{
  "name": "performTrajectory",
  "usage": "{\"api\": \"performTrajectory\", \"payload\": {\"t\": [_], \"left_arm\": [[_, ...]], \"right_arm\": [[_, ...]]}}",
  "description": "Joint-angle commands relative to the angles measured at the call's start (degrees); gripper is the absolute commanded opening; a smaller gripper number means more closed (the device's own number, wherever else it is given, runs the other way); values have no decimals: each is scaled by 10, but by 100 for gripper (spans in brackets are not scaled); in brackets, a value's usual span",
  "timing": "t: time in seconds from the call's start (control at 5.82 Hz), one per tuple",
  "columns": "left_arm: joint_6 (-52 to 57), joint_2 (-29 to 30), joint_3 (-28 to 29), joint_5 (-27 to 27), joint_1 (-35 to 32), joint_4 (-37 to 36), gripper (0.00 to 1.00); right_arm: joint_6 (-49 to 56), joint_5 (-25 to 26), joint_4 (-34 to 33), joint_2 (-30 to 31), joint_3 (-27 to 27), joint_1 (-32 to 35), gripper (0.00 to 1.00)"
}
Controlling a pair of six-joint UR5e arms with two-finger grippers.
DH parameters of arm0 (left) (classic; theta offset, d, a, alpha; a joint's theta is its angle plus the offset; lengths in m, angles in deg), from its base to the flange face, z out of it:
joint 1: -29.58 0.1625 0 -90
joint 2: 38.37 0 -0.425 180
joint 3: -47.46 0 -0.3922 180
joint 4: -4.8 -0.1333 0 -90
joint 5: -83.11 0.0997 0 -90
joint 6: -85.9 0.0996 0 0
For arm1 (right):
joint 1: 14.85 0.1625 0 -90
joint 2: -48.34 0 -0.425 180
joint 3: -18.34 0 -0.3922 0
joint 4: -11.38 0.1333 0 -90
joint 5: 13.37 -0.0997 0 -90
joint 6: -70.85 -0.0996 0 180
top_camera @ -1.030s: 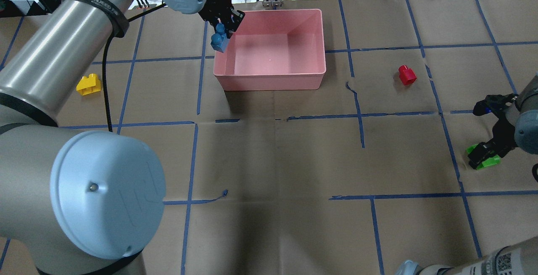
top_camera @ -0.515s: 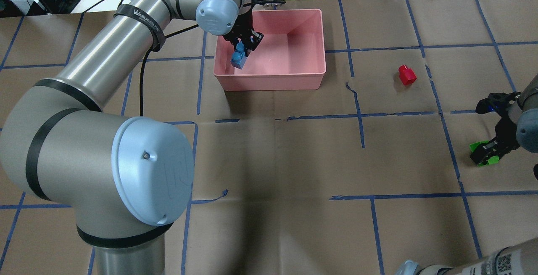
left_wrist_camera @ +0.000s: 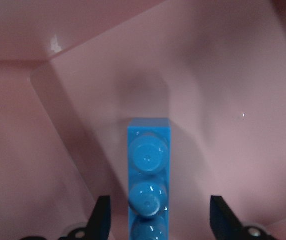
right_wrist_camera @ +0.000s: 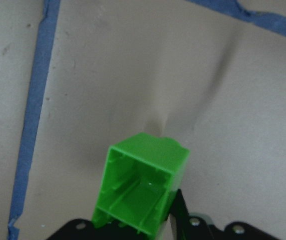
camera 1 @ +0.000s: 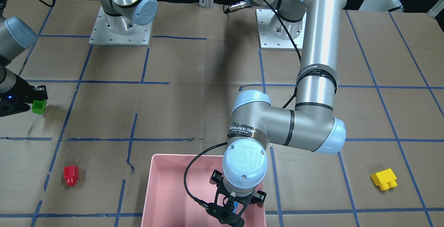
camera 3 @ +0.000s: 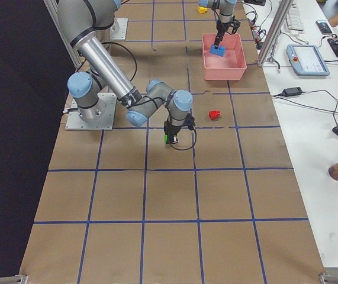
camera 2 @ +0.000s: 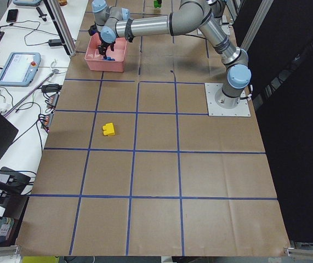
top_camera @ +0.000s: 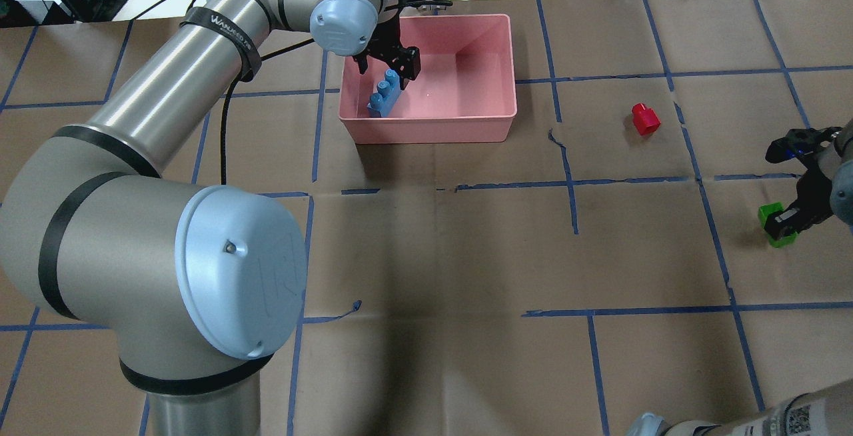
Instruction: Put all blocks into box
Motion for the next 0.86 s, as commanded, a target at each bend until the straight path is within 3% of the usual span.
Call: {"api": "performTrajectory", "payload": {"t": [0.0, 0.17, 0.34, 0.52, 0.69], "left_arm": [[-1, -77, -30, 3, 51, 26, 100], [-1, -115, -65, 4, 92, 26, 100], [-1, -148, -95, 7, 131, 27, 100], [10, -180, -143, 7, 170, 26, 100], [87, -197, -190, 7, 223, 15, 100]], "right_arm": [[1, -3, 3, 2, -24, 6, 5], [-7, -21, 6, 9, -61, 8, 6], [-24, -32, 50, 13, -125, 33, 6], [-84, -35, 128, 10, -210, 81, 7], [-147, -56, 197, 5, -285, 135, 7]]}}
